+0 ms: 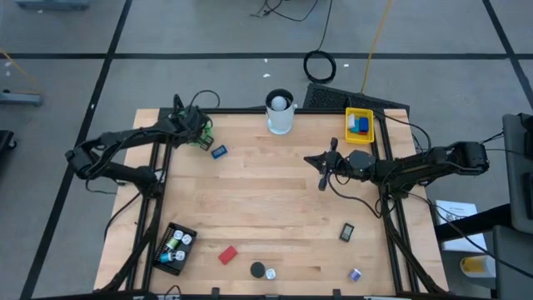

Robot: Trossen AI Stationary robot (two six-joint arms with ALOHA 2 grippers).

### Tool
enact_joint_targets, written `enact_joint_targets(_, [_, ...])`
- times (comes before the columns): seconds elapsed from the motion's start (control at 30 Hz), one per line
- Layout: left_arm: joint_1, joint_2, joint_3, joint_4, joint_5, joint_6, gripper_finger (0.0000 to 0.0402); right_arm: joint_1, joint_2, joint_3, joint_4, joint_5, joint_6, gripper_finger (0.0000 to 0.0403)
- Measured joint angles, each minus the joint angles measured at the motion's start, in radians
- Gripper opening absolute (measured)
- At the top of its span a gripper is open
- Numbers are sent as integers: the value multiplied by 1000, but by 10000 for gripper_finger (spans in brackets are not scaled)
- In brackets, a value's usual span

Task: Pick & Place Office items
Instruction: Put the orange hourglass timer into the green bin

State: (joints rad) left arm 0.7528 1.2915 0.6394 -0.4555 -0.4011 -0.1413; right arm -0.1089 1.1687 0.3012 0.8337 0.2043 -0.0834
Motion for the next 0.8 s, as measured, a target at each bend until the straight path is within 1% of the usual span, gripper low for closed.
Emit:
enact_joint_targets(0.2, [23, 0, -2, 57, -10, 0, 13, 0, 0, 0, 0, 0, -1, 1])
enact_joint_targets(0.37, [42, 0, -2, 92, -9, -4, 4, 0, 0, 0, 0, 0, -1, 1])
enact_joint_targets(0.47, [33, 0, -2, 92, 35, -9, 8, 0, 0, 0, 0, 0, -2, 1])
enact_joint_targets(0.57, [5, 0, -2, 65, 44, -15, 12, 0, 0, 0, 0, 0, -2, 1])
enact_joint_targets(0.67, [-16, 0, -3, 43, 35, -15, 5, 0, 0, 0, 0, 0, -3, 1])
enact_joint_targets(0.8, [-8, 0, -3, 47, -4, -18, 7, 0, 0, 0, 0, 0, 3, 1])
